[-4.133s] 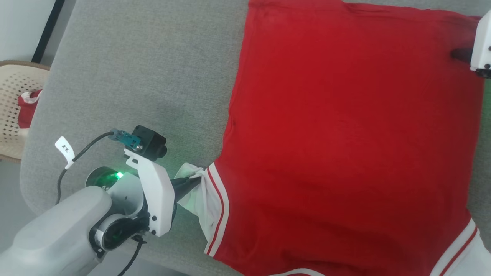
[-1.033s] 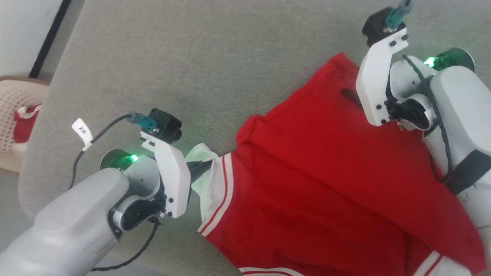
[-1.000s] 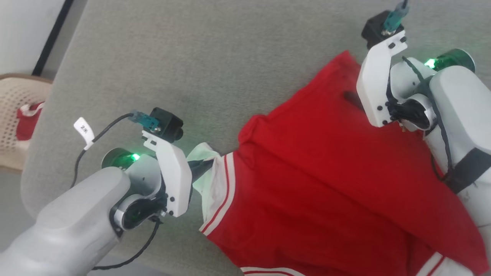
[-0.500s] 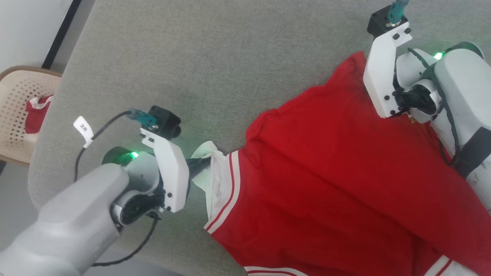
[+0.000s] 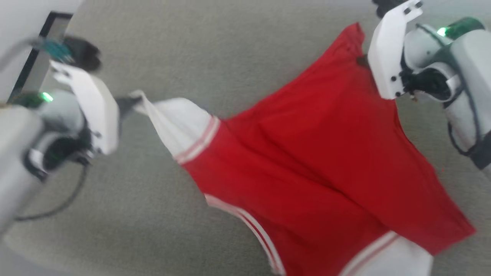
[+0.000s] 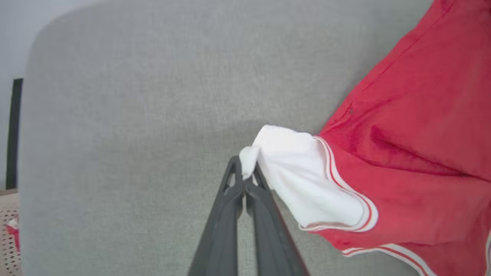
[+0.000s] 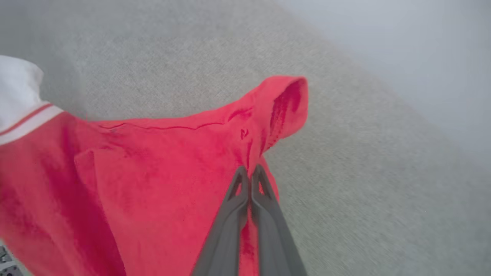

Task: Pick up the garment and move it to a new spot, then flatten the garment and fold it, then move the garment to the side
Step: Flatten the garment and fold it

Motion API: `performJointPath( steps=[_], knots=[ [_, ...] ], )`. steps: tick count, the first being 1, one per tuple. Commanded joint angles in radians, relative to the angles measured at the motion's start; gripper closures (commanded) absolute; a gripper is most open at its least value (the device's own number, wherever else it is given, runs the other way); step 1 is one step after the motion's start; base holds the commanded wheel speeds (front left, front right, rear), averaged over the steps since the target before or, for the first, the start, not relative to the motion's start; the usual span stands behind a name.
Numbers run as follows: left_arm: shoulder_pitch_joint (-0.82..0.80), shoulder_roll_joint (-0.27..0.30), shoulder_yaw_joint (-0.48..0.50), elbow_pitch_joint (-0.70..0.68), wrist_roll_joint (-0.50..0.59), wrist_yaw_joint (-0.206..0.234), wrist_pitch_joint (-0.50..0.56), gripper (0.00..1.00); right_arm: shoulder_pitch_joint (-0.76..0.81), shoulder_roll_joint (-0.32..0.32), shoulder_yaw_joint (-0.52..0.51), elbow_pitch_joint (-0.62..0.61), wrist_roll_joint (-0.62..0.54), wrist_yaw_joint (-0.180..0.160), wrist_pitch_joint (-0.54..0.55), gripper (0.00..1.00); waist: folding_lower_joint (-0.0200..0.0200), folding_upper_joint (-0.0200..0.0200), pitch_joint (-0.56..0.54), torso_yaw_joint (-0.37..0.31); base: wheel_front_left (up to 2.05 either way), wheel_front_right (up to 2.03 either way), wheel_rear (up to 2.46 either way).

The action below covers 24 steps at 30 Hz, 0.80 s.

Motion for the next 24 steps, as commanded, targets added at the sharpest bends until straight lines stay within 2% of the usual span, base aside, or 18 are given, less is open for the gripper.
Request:
performJointPath(
  steps=[1,5,11,17,24],
  knots=[
    [-0.041,0.024,0.017,-0.012,0.009,0.019,0.022,1.00,-0.010,-0.016,-0.009,-0.020,0.014,0.000,-0.016,1.00,0.0000,-0.0001,-0.043,-0.043,0.00,0.00,0.00],
    [-0.122,0.076,0.045,-0.037,0.022,0.059,0.085,1.00,-0.005,-0.047,-0.025,-0.077,0.032,0.000,-0.039,1.00,0.0000,-0.0001,-0.090,-0.084,0.00,0.00,0.00],
    [-0.239,0.113,0.066,-0.039,0.035,0.094,0.175,1.00,0.006,-0.082,-0.076,-0.158,0.051,0.000,-0.052,1.00,0.0000,-0.0001,-0.154,-0.144,0.00,0.00,0.00],
    [-0.356,0.104,0.063,0.015,0.080,0.078,0.238,1.00,0.018,-0.094,-0.128,-0.233,0.054,0.000,-0.039,1.00,0.0000,-0.0001,-0.203,-0.187,0.00,0.00,0.00],
    [-0.471,0.070,0.053,0.104,0.126,0.028,0.255,1.00,0.026,-0.090,-0.179,-0.295,0.033,0.000,-0.034,1.00,0.0000,-0.0001,-0.230,-0.216,0.00,0.00,0.00]
  ],
)
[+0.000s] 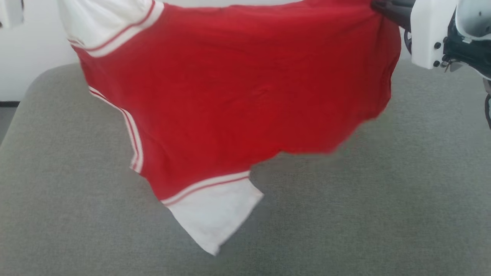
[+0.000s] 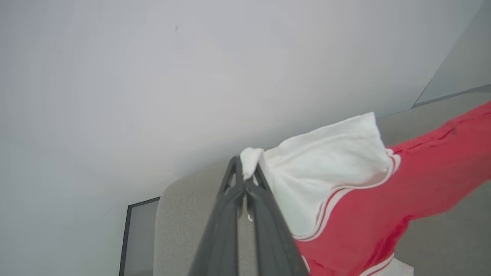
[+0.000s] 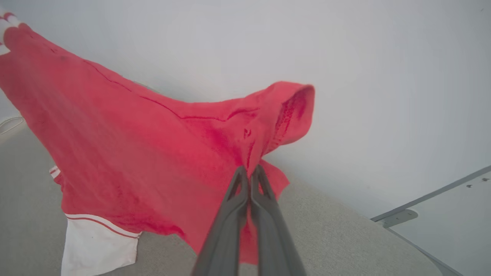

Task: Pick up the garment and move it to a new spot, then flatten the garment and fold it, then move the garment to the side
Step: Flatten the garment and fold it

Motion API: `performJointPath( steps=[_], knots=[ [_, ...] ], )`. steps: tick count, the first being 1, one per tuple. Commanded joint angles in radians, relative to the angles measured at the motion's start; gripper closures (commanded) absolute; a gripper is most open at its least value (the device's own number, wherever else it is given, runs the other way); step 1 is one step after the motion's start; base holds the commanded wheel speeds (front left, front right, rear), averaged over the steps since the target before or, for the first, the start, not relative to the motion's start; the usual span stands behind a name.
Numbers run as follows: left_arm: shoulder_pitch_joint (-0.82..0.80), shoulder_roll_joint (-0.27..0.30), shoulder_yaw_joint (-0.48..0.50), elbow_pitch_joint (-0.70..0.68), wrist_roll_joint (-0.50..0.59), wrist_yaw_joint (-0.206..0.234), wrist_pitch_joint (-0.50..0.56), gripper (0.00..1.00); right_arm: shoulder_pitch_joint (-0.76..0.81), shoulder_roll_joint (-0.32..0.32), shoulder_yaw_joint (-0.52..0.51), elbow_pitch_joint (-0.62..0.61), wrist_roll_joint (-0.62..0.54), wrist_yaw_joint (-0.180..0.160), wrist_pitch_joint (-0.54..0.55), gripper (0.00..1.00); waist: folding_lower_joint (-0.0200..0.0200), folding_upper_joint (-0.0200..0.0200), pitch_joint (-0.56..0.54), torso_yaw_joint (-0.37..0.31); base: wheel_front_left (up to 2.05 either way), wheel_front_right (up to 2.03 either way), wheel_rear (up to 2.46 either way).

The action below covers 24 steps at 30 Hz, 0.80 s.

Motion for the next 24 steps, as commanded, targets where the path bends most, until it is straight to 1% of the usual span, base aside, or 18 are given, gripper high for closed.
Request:
performJointPath(
  steps=[1,6,8,11,14,18,24],
  knots=[
    [-0.031,-0.014,-0.005,0.025,0.021,-0.019,-0.008,1.00,0.009,0.000,-0.008,-0.011,-0.021,0.000,-0.007,1.00,0.0000,-0.0001,-0.004,-0.011,0.00,0.00,0.00],
    [-0.074,-0.046,-0.004,0.085,0.048,-0.059,-0.056,1.00,0.001,0.014,-0.034,-0.005,-0.066,0.000,-0.045,1.00,0.0000,-0.0001,0.019,-0.022,0.00,0.00,0.00],
    [-0.097,-0.059,-0.005,0.115,0.075,-0.079,-0.101,1.00,-0.014,0.020,-0.041,0.007,-0.090,0.000,-0.072,1.00,0.0000,-0.0001,0.041,-0.026,0.00,0.00,0.00],
    [-0.134,-0.094,-0.006,0.172,0.121,-0.112,-0.191,1.00,-0.040,0.040,-0.056,0.039,-0.139,0.000,-0.135,1.00,0.0000,-0.0001,0.084,-0.032,0.00,0.00,0.00],
    [-0.192,-0.125,0.001,0.238,0.175,-0.130,-0.288,1.00,-0.088,0.068,-0.066,0.095,-0.204,0.000,-0.228,1.00,0.0000,-0.0001,0.133,-0.040,0.00,0.00,0.00],
    [-0.281,-0.167,0.007,0.339,0.236,-0.145,-0.419,1.00,-0.160,0.116,-0.065,0.195,-0.292,0.000,-0.361,1.00,0.0000,-0.0001,0.192,-0.048,0.00,0.00,0.00],
    [-0.432,-0.230,0.016,0.481,0.340,-0.149,-0.657,1.00,-0.288,0.170,-0.075,0.350,-0.445,0.000,-0.593,1.00,0.0000,-0.0001,0.264,-0.044,0.00,0.00,0.00]
  ],
)
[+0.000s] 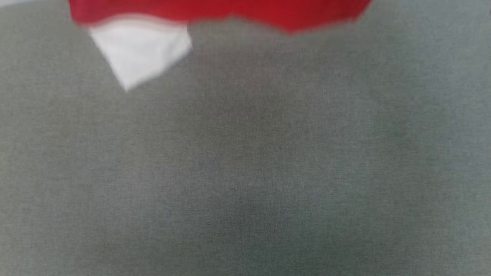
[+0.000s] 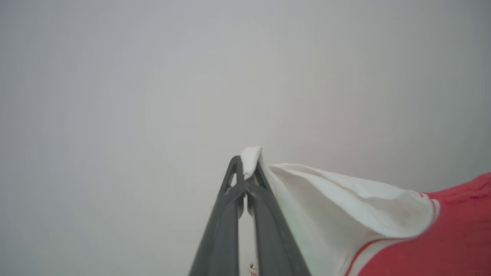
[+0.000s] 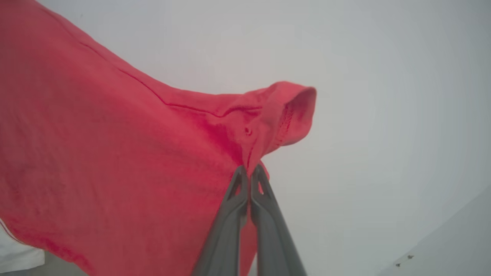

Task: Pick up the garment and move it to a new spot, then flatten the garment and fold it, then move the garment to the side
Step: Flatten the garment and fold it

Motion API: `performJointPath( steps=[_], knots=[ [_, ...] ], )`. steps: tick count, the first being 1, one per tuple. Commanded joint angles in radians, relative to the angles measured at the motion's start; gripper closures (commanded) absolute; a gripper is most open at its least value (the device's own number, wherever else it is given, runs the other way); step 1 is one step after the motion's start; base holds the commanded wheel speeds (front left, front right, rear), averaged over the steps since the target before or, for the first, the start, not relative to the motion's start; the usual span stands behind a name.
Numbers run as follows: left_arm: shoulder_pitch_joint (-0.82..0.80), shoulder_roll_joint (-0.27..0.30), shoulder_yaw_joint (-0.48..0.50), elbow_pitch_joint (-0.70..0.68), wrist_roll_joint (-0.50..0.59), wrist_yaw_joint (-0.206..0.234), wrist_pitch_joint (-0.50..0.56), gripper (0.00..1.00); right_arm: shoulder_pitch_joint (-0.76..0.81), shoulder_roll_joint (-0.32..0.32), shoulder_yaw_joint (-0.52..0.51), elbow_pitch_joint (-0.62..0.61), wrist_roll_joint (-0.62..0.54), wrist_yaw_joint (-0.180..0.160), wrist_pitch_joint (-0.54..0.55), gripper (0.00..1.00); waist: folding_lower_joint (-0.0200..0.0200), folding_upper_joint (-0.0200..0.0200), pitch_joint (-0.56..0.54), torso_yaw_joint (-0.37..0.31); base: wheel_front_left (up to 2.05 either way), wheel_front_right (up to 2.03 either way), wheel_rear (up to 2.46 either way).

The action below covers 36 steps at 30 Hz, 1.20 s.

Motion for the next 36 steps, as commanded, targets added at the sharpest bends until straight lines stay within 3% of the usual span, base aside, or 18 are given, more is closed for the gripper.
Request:
performJointPath(
  steps=[1,5,9,12,15,24,29,32,36],
  knots=[
    [-0.025,-0.009,0.005,0.022,0.013,-0.003,-0.037,1.00,-0.023,0.010,-0.008,0.029,-0.031,0.000,-0.039,1.00,0.0000,0.0000,0.028,0.006,0.00,0.00,0.00],
    [-0.059,-0.046,0.000,0.099,0.037,-0.018,-0.154,1.00,-0.069,0.044,-0.024,0.138,-0.133,0.000,-0.144,1.00,0.0000,0.0000,0.057,0.021,0.00,0.00,0.00],
    [0.004,-0.079,-0.025,0.167,0.014,-0.046,-0.182,1.00,-0.042,0.068,-0.003,0.239,-0.159,0.000,-0.161,1.00,0.0000,0.0000,0.063,0.038,0.00,0.00,0.00],
    [0.089,-0.095,-0.051,0.190,-0.031,-0.057,-0.144,1.00,0.003,0.079,0.034,0.291,-0.135,0.000,-0.148,1.00,0.0000,0.0000,0.056,0.047,0.00,0.00,0.00],
    [0.211,-0.099,-0.112,0.128,-0.107,-0.057,-0.054,1.00,0.070,0.080,0.088,0.318,-0.088,0.000,-0.118,1.00,0.0000,0.0000,0.036,0.059,0.00,0.00,0.00],
    [0.464,0.030,-0.237,-0.136,-0.354,-0.058,0.222,1.00,0.257,0.006,0.222,0.213,0.121,0.000,-0.022,1.00,0.0000,0.0000,-0.024,0.077,0.00,0.00,0.00],
    [0.599,0.128,-0.274,-0.280,-0.460,-0.057,0.364,1.00,0.383,-0.091,0.294,0.062,0.253,0.000,0.058,1.00,0.0000,0.0000,-0.065,0.089,0.00,0.00,0.00],
    [0.672,0.192,-0.295,-0.406,-0.493,-0.020,0.425,1.00,0.465,-0.154,0.322,-0.041,0.321,0.000,0.107,1.00,0.0000,0.0000,-0.087,0.090,0.00,0.00,0.00],
    [0.775,0.293,-0.324,-0.604,-0.537,0.070,0.494,1.00,0.575,-0.243,0.341,-0.181,0.388,0.000,0.163,1.00,0.0000,0.0000,-0.109,0.091,0.00,0.00,0.00]
  ],
)
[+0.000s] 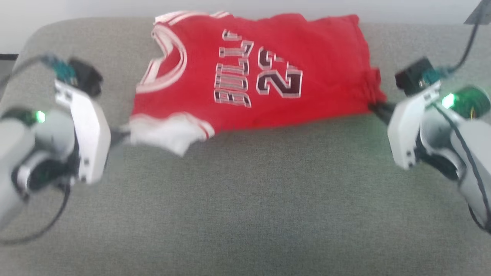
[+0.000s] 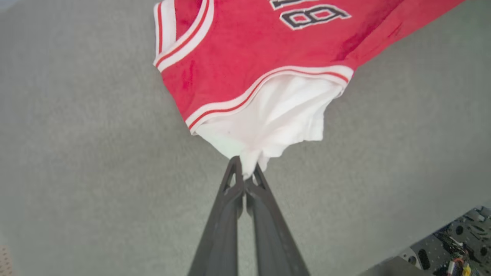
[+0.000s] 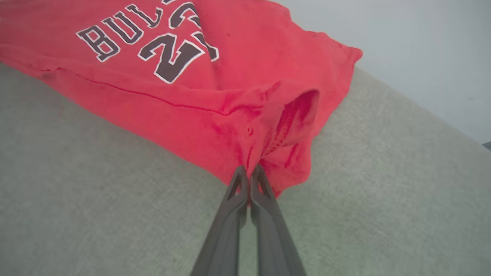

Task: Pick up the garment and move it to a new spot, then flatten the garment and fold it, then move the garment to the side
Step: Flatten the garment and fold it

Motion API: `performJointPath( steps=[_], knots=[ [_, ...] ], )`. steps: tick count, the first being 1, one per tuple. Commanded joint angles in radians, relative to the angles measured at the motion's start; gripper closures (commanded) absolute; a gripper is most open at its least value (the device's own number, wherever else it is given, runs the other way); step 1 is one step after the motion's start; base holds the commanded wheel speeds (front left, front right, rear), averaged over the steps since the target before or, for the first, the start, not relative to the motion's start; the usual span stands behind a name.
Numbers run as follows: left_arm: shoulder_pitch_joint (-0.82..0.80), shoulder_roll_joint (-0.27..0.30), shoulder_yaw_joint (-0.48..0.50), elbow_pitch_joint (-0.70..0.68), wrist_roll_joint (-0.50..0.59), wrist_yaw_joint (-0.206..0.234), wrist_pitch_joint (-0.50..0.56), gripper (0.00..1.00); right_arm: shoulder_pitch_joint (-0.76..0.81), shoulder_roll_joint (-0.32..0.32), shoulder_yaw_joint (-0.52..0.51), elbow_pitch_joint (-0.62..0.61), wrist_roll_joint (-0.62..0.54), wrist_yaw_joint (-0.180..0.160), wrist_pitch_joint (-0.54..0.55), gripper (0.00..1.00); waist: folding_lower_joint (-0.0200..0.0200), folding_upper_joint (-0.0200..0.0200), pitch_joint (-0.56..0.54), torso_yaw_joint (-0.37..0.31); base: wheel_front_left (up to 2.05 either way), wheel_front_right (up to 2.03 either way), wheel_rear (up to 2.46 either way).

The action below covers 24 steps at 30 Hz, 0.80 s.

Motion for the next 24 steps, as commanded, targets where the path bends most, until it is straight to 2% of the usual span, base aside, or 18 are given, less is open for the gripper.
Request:
performJointPath(
  steps=[1,9,13,18,24],
  knots=[
    [0.041,0.039,-0.008,-0.067,-0.012,0.036,0.016,1.00,0.048,-0.026,0.004,-0.051,0.024,0.000,0.017,1.00,0.0000,0.0000,-0.011,0.000,0.00,0.00,0.00],
    [0.224,0.223,-0.059,-0.418,-0.084,0.214,0.045,1.00,0.287,-0.164,-0.027,-0.304,0.100,0.000,0.090,1.00,0.0000,0.0000,-0.036,-0.004,0.00,0.00,0.00],
    [0.297,0.279,-0.078,-0.538,-0.117,0.286,0.049,1.00,0.403,-0.220,-0.048,-0.408,0.120,0.000,0.110,1.00,0.0000,0.0000,-0.045,-0.005,0.00,0.00,0.00],
    [0.377,0.324,-0.098,-0.648,-0.155,0.346,0.053,1.00,0.535,-0.268,-0.087,-0.514,0.134,0.000,0.126,1.00,0.0000,0.0000,-0.047,-0.007,0.00,0.00,0.00],
    [0.431,0.360,-0.104,-0.714,-0.166,0.392,0.050,1.00,0.653,-0.281,-0.146,-0.599,0.124,0.000,0.125,1.00,0.0000,0.0000,-0.052,-0.013,0.00,0.00,0.00]
  ],
)
